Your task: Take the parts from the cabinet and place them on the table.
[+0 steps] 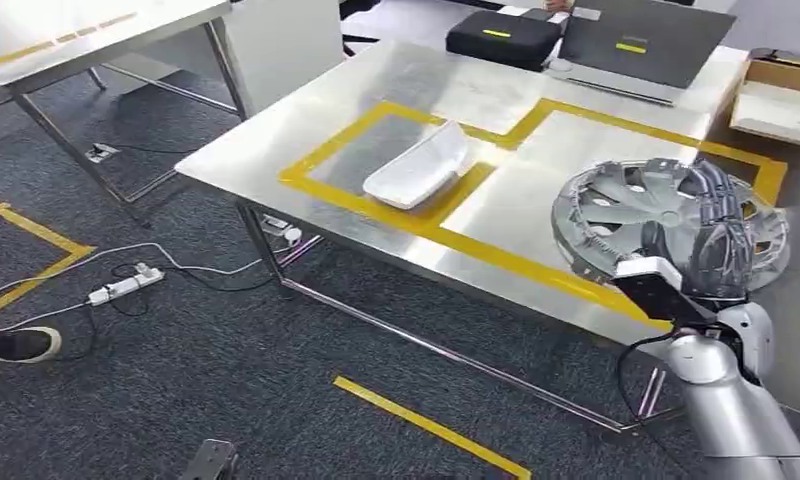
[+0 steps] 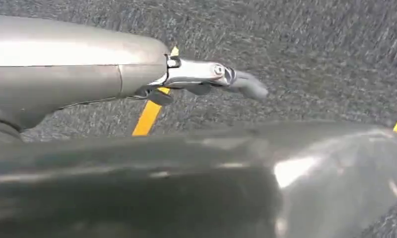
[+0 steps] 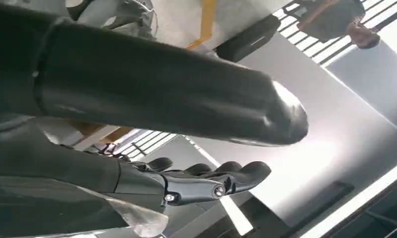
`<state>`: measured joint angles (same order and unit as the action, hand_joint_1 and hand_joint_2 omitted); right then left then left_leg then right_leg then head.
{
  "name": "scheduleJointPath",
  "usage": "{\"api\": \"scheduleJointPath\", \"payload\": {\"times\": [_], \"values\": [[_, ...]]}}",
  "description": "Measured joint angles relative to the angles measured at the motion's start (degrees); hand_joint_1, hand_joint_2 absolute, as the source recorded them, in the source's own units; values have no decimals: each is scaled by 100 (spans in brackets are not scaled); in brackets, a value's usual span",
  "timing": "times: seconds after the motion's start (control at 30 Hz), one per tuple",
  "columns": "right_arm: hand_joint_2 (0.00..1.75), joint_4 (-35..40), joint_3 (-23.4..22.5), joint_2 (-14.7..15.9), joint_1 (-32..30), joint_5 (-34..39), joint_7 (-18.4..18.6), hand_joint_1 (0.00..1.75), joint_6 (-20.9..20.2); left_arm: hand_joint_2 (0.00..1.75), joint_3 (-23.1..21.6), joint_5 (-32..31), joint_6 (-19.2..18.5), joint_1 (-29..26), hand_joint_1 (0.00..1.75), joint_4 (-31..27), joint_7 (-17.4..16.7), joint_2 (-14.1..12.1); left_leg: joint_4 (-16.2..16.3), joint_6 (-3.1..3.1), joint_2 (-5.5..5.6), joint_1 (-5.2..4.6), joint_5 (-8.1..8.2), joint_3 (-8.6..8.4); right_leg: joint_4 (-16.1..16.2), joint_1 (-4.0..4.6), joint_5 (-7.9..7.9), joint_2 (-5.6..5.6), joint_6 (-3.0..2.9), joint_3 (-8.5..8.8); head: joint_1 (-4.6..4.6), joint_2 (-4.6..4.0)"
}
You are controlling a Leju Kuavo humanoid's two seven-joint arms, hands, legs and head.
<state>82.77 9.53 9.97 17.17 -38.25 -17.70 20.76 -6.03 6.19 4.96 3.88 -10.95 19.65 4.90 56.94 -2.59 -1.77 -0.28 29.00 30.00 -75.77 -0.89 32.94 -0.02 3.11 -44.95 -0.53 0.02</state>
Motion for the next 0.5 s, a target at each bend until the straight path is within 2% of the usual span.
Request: {"api": "scheduleJointPath", "payload": {"times": [0.03,0.07,0.1,0.13,0.17,0.2,0.23,0.3,0.33,0.37,0.4,0.43,0.47,0.5], "values": [[0,0,-5,-2,-31,2,0,0,0,0,0,-2,0,-3,0,0,0,0,0,2,-43,-1,-2,2,50,0,-70,-3,-1,67,2,0],[0,0,-7,-2,-41,4,0,0,0,0,0,-2,0,-3,0,0,0,0,1,4,-94,-1,0,-3,344,0,-239,-18,-4,271,-2,0],[0,2,-13,-2,-36,11,0,0,0,0,2,-4,0,-1,0,0,0,4,3,16,-141,0,8,-11,816,0,-450,-66,-16,545,0,0],[0,28,-24,-2,-34,17,-2,0,0,0,2,-9,0,1,0,0,2,7,6,36,-182,-1,22,-27,1338,3,-643,-210,-26,846,0,0],[0,50,-37,-2,-27,20,-2,0,0,0,2,-9,0,0,0,0,4,4,10,67,-231,-34,42,-32,1680,47,-604,-478,-37,1019,-2,0],[0,61,-37,-9,-10,20,-2,0,0,0,7,-11,0,-2,0,0,11,2,58,102,-261,-68,64,-14,1811,92,-592,-497,-99,1115,-13,0],[0,65,-42,-15,-26,20,-2,0,2,0,9,-17,2,-4,0,0,13,0,43,115,-322,-80,59,-12,1768,82,-595,-447,-146,1080,18,0],[0,68,-59,-15,-68,24,-2,0,2,0,11,-37,7,2,0,0,20,0,44,144,-464,-78,80,-32,1762,89,-598,-295,-201,1047,9,0],[0,92,-59,-17,-68,24,-2,0,4,0,11,-46,13,11,0,-2,26,-2,64,195,-460,-70,149,-32,1794,45,-622,-230,-244,1064,9,0],[0,112,-59,-20,-57,22,-7,0,6,0,13,-48,13,23,0,-2,31,-2,194,234,-195,-43,259,-2,1793,39,-627,-174,-265,1064,41,0],[0,114,-59,-22,-39,24,-7,0,4,0,15,-50,18,23,0,-2,35,-2,546,256,6,-21,463,147,1793,34,-629,-115,-303,1063,53,0],[0,114,-61,-35,-40,24,-7,0,4,0,22,-50,17,15,0,-2,35,-2,1004,271,85,-3,680,354,1793,35,-629,-55,-322,1060,57,0],[0,111,-59,-44,-52,24,-9,0,2,0,28,-50,17,1,0,-2,35,0,1494,280,111,2,869,588,1792,39,-632,25,-329,1058,53,0],[0,111,-59,-50,-66,24,-7,0,2,0,39,-52,17,-14,0,0,35,2,1815,281,121,3,943,756,1790,41,-634,103,-331,1055,57,0]]}}
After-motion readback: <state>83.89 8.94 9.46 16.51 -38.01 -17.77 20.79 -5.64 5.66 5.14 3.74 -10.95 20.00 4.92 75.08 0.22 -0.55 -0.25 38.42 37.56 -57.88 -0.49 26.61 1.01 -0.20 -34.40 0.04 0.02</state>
